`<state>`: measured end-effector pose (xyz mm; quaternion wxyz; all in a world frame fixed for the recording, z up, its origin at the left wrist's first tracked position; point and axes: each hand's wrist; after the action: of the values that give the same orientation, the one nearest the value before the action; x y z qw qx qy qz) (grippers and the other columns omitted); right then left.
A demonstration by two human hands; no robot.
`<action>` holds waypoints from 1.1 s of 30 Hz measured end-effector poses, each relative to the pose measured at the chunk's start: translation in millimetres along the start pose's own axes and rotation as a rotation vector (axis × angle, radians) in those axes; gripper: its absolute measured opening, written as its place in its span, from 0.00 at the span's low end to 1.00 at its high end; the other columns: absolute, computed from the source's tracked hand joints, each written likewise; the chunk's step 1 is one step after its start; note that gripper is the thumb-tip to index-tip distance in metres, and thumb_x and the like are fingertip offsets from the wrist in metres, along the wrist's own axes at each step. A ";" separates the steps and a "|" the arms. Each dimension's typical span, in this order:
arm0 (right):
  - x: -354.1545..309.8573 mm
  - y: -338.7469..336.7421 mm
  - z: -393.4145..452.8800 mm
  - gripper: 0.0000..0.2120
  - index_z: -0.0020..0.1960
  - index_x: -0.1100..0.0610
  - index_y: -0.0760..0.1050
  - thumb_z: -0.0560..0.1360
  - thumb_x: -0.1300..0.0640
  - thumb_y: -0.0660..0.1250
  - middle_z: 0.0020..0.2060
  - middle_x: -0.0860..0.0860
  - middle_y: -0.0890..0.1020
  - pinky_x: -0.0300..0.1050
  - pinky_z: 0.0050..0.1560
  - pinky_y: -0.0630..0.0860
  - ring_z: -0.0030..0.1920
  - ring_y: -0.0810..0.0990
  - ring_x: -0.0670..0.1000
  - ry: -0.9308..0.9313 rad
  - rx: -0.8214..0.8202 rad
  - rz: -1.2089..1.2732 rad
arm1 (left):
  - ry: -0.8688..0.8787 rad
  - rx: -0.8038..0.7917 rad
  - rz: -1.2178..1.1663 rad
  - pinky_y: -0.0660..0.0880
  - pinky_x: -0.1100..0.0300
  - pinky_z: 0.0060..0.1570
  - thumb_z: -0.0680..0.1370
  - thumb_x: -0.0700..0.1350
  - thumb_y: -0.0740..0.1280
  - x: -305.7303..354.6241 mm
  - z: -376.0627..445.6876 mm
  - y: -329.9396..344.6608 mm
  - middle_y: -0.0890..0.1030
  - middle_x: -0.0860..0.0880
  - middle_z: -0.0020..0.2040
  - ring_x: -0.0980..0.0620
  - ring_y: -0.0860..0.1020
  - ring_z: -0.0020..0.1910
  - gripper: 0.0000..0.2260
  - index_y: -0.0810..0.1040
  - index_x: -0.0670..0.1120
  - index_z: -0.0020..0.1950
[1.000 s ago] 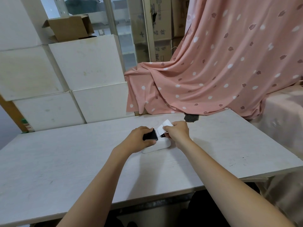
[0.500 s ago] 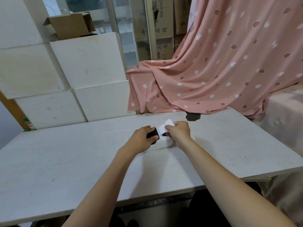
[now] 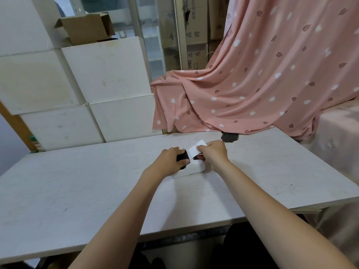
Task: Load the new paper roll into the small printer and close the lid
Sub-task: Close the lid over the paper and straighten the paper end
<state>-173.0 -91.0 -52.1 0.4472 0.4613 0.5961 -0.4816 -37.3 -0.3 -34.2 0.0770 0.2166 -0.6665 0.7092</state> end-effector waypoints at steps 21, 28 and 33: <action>4.1 4.3 -2.4 0.09 0.35 0.57 0.70 0.69 0.63 0.69 0.32 0.54 0.74 0.45 0.38 0.68 0.35 0.74 0.53 0.011 0.001 0.012 | -0.018 0.040 0.069 0.65 0.56 0.49 0.84 0.51 0.58 -17.5 17.4 27.6 0.74 0.43 0.59 0.39 0.74 0.56 0.14 0.76 0.46 0.62; 6.1 -1.4 -1.5 0.17 0.49 0.70 0.79 0.78 0.55 0.63 0.41 0.61 0.83 0.54 0.53 0.79 0.41 0.76 0.54 0.055 -0.080 0.053 | -0.110 0.185 -0.109 0.61 0.42 0.72 0.74 0.66 0.66 -23.1 -5.8 46.0 0.59 0.46 0.76 0.44 0.56 0.75 0.29 0.67 0.62 0.74; 2.3 -4.5 1.4 0.13 0.50 0.67 0.79 0.76 0.61 0.58 0.44 0.61 0.84 0.52 0.50 0.79 0.43 0.82 0.59 0.102 -0.144 0.116 | -0.072 0.232 -0.232 0.64 0.50 0.69 0.70 0.59 0.75 -29.6 -6.1 47.6 0.64 0.49 0.68 0.44 0.64 0.67 0.29 0.71 0.61 0.70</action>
<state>-177.7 -92.7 -53.8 0.4753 0.4858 0.6234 -0.3866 -31.0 6.2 -89.9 0.1089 0.3247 -0.5531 0.7595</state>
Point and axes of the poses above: each hand's wrist, its own z-axis towards the middle knuckle, its own y-axis out of the palm, x = y × z
